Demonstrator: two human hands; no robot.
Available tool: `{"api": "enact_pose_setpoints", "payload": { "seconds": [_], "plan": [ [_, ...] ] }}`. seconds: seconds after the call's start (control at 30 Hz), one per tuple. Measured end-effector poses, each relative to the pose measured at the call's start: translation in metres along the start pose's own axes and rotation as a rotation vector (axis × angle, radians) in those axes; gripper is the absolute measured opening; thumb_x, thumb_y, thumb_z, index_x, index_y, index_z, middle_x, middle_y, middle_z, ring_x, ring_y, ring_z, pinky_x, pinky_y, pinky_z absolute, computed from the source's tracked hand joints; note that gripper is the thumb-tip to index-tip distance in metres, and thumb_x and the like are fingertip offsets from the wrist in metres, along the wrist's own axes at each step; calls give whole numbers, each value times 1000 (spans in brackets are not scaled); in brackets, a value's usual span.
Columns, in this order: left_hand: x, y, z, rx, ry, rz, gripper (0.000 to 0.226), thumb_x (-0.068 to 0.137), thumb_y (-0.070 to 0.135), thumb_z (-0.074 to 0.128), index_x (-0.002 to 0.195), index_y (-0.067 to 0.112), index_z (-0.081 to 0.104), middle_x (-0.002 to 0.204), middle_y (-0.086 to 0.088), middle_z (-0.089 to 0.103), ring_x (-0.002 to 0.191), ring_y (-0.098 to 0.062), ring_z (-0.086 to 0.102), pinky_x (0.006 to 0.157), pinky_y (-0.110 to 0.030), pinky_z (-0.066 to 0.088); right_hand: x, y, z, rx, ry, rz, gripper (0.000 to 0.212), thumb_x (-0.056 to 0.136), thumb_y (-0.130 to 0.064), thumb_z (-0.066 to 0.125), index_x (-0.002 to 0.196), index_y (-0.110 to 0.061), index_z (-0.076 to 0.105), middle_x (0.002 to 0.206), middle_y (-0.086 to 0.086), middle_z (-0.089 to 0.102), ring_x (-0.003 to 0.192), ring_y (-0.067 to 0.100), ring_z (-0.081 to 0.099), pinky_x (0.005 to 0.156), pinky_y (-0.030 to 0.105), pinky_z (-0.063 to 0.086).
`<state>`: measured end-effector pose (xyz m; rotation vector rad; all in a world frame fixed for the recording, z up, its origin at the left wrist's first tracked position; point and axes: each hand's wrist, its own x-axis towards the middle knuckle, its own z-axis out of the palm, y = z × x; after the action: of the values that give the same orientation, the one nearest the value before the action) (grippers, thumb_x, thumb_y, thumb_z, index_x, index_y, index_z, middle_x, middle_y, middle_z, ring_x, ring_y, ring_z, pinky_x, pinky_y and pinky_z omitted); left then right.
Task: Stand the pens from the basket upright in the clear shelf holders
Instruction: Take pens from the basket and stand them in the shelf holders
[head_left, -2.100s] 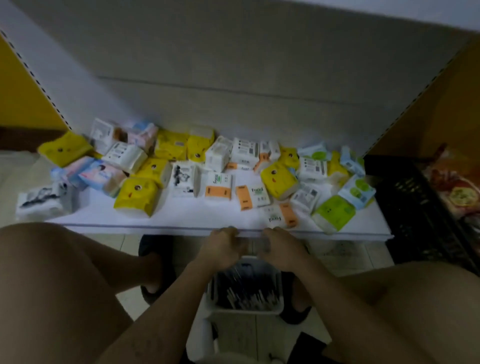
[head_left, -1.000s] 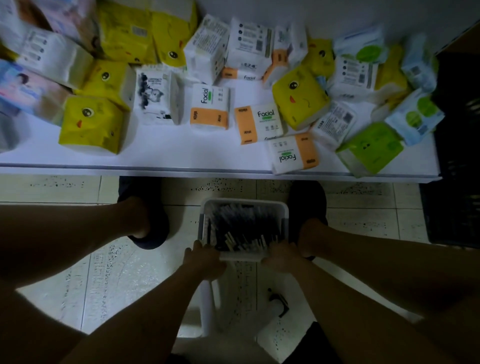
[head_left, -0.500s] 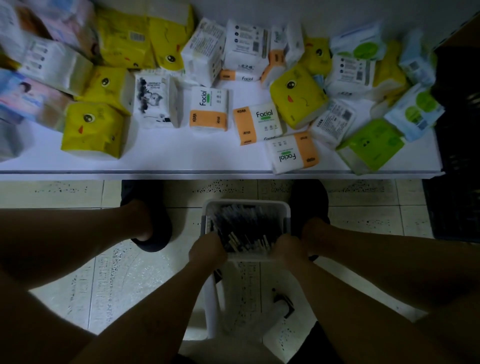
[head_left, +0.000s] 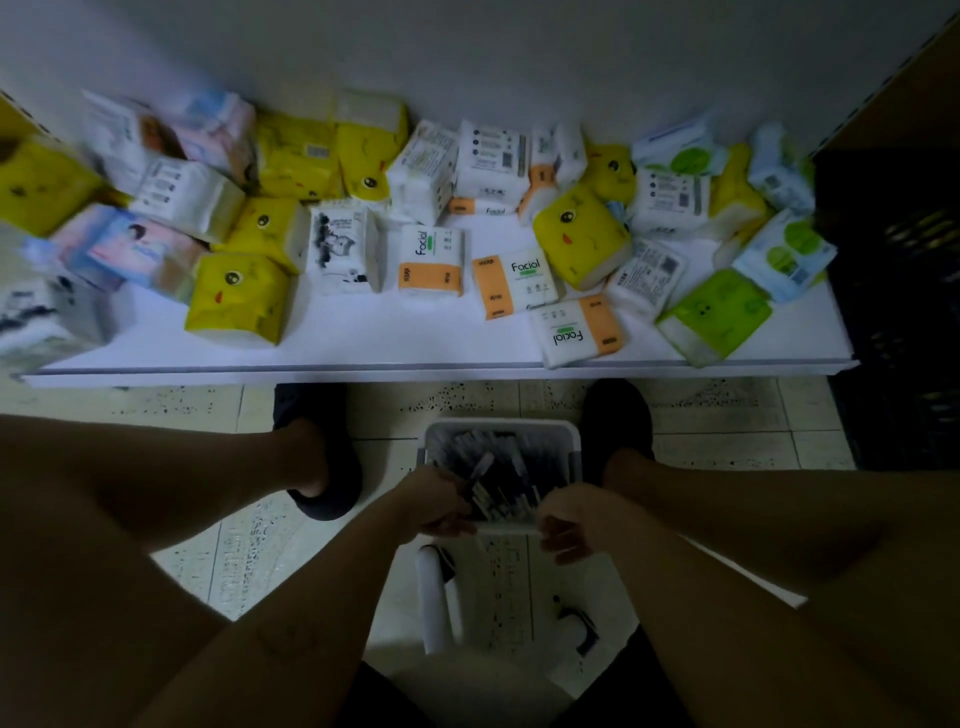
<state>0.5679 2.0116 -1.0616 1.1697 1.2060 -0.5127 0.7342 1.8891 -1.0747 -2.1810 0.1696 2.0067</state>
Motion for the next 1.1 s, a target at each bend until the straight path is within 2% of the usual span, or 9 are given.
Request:
{"api": "enact_pose_setpoints", "payload": {
  "seconds": [0.13, 0.27, 0.33, 0.43, 0.53, 0.67, 0.77, 0.93, 1.1],
  "plan": [
    [-24, 12, 7, -53, 16, 157, 20, 91, -3, 53, 100, 9, 66, 93, -11, 68, 77, -18, 68, 64, -25, 57, -25, -11, 10, -49, 18, -241, 2, 87, -1, 65, 89, 0, 64, 90, 17, 66, 89, 31, 67, 86, 41, 56],
    [-53, 40, 12, -198, 72, 333, 24, 87, -11, 52, 94, 9, 63, 91, -12, 68, 87, -26, 67, 76, -39, 58, -63, -23, 19, -84, 46, -537, 12, 80, 3, 71, 78, -8, 66, 64, 1, 68, 57, 12, 65, 54, 23, 52],
    [-69, 53, 11, -230, 91, 436, 24, 82, -10, 60, 96, 10, 61, 84, -13, 70, 77, -26, 69, 70, -41, 59, -80, -28, 23, -86, 109, -647, 14, 81, 1, 69, 79, -13, 68, 65, -3, 71, 58, 10, 67, 60, 24, 55],
    [-89, 67, 5, -268, 132, 547, 27, 79, -8, 64, 104, 1, 61, 96, -24, 69, 85, -34, 68, 77, -48, 56, -105, -36, 27, -29, 171, -813, 13, 86, -1, 64, 86, -12, 70, 83, 1, 73, 72, 11, 69, 64, 22, 55],
    [-106, 80, -4, -356, 256, 653, 18, 89, -6, 54, 99, 8, 59, 86, -18, 66, 77, -27, 68, 70, -39, 55, -138, -43, 25, -79, 260, -978, 24, 88, -17, 69, 65, -23, 68, 60, -15, 65, 63, -3, 61, 57, 12, 44],
    [-132, 97, -18, -367, 319, 811, 12, 98, 4, 48, 99, 8, 58, 82, -9, 67, 77, -20, 71, 68, -40, 57, -180, -56, 13, -81, 445, -1123, 6, 83, -4, 68, 80, -9, 70, 78, 2, 68, 83, 21, 66, 72, 32, 52],
    [-161, 115, -26, -368, 334, 927, 12, 96, 6, 52, 93, 10, 63, 85, -10, 68, 83, -22, 71, 73, -44, 60, -219, -65, 10, 1, 392, -1247, 24, 78, 4, 71, 91, -13, 59, 80, 8, 67, 76, 30, 67, 62, 38, 56],
    [-230, 162, -49, -355, 382, 1179, 12, 88, 6, 66, 82, 15, 70, 79, -8, 71, 76, -24, 70, 66, -35, 60, -290, -91, -1, 17, 442, -1501, 13, 87, -9, 68, 85, -20, 62, 77, 3, 70, 69, 18, 71, 59, 27, 53],
    [-308, 208, -77, -245, 478, 1411, 10, 83, 9, 73, 86, 18, 71, 76, -7, 70, 73, -15, 65, 71, -33, 58, -375, -107, -14, -48, 555, -1695, 8, 93, -26, 63, 85, -26, 66, 78, -7, 74, 73, 9, 72, 71, 34, 59]
  ]
}}
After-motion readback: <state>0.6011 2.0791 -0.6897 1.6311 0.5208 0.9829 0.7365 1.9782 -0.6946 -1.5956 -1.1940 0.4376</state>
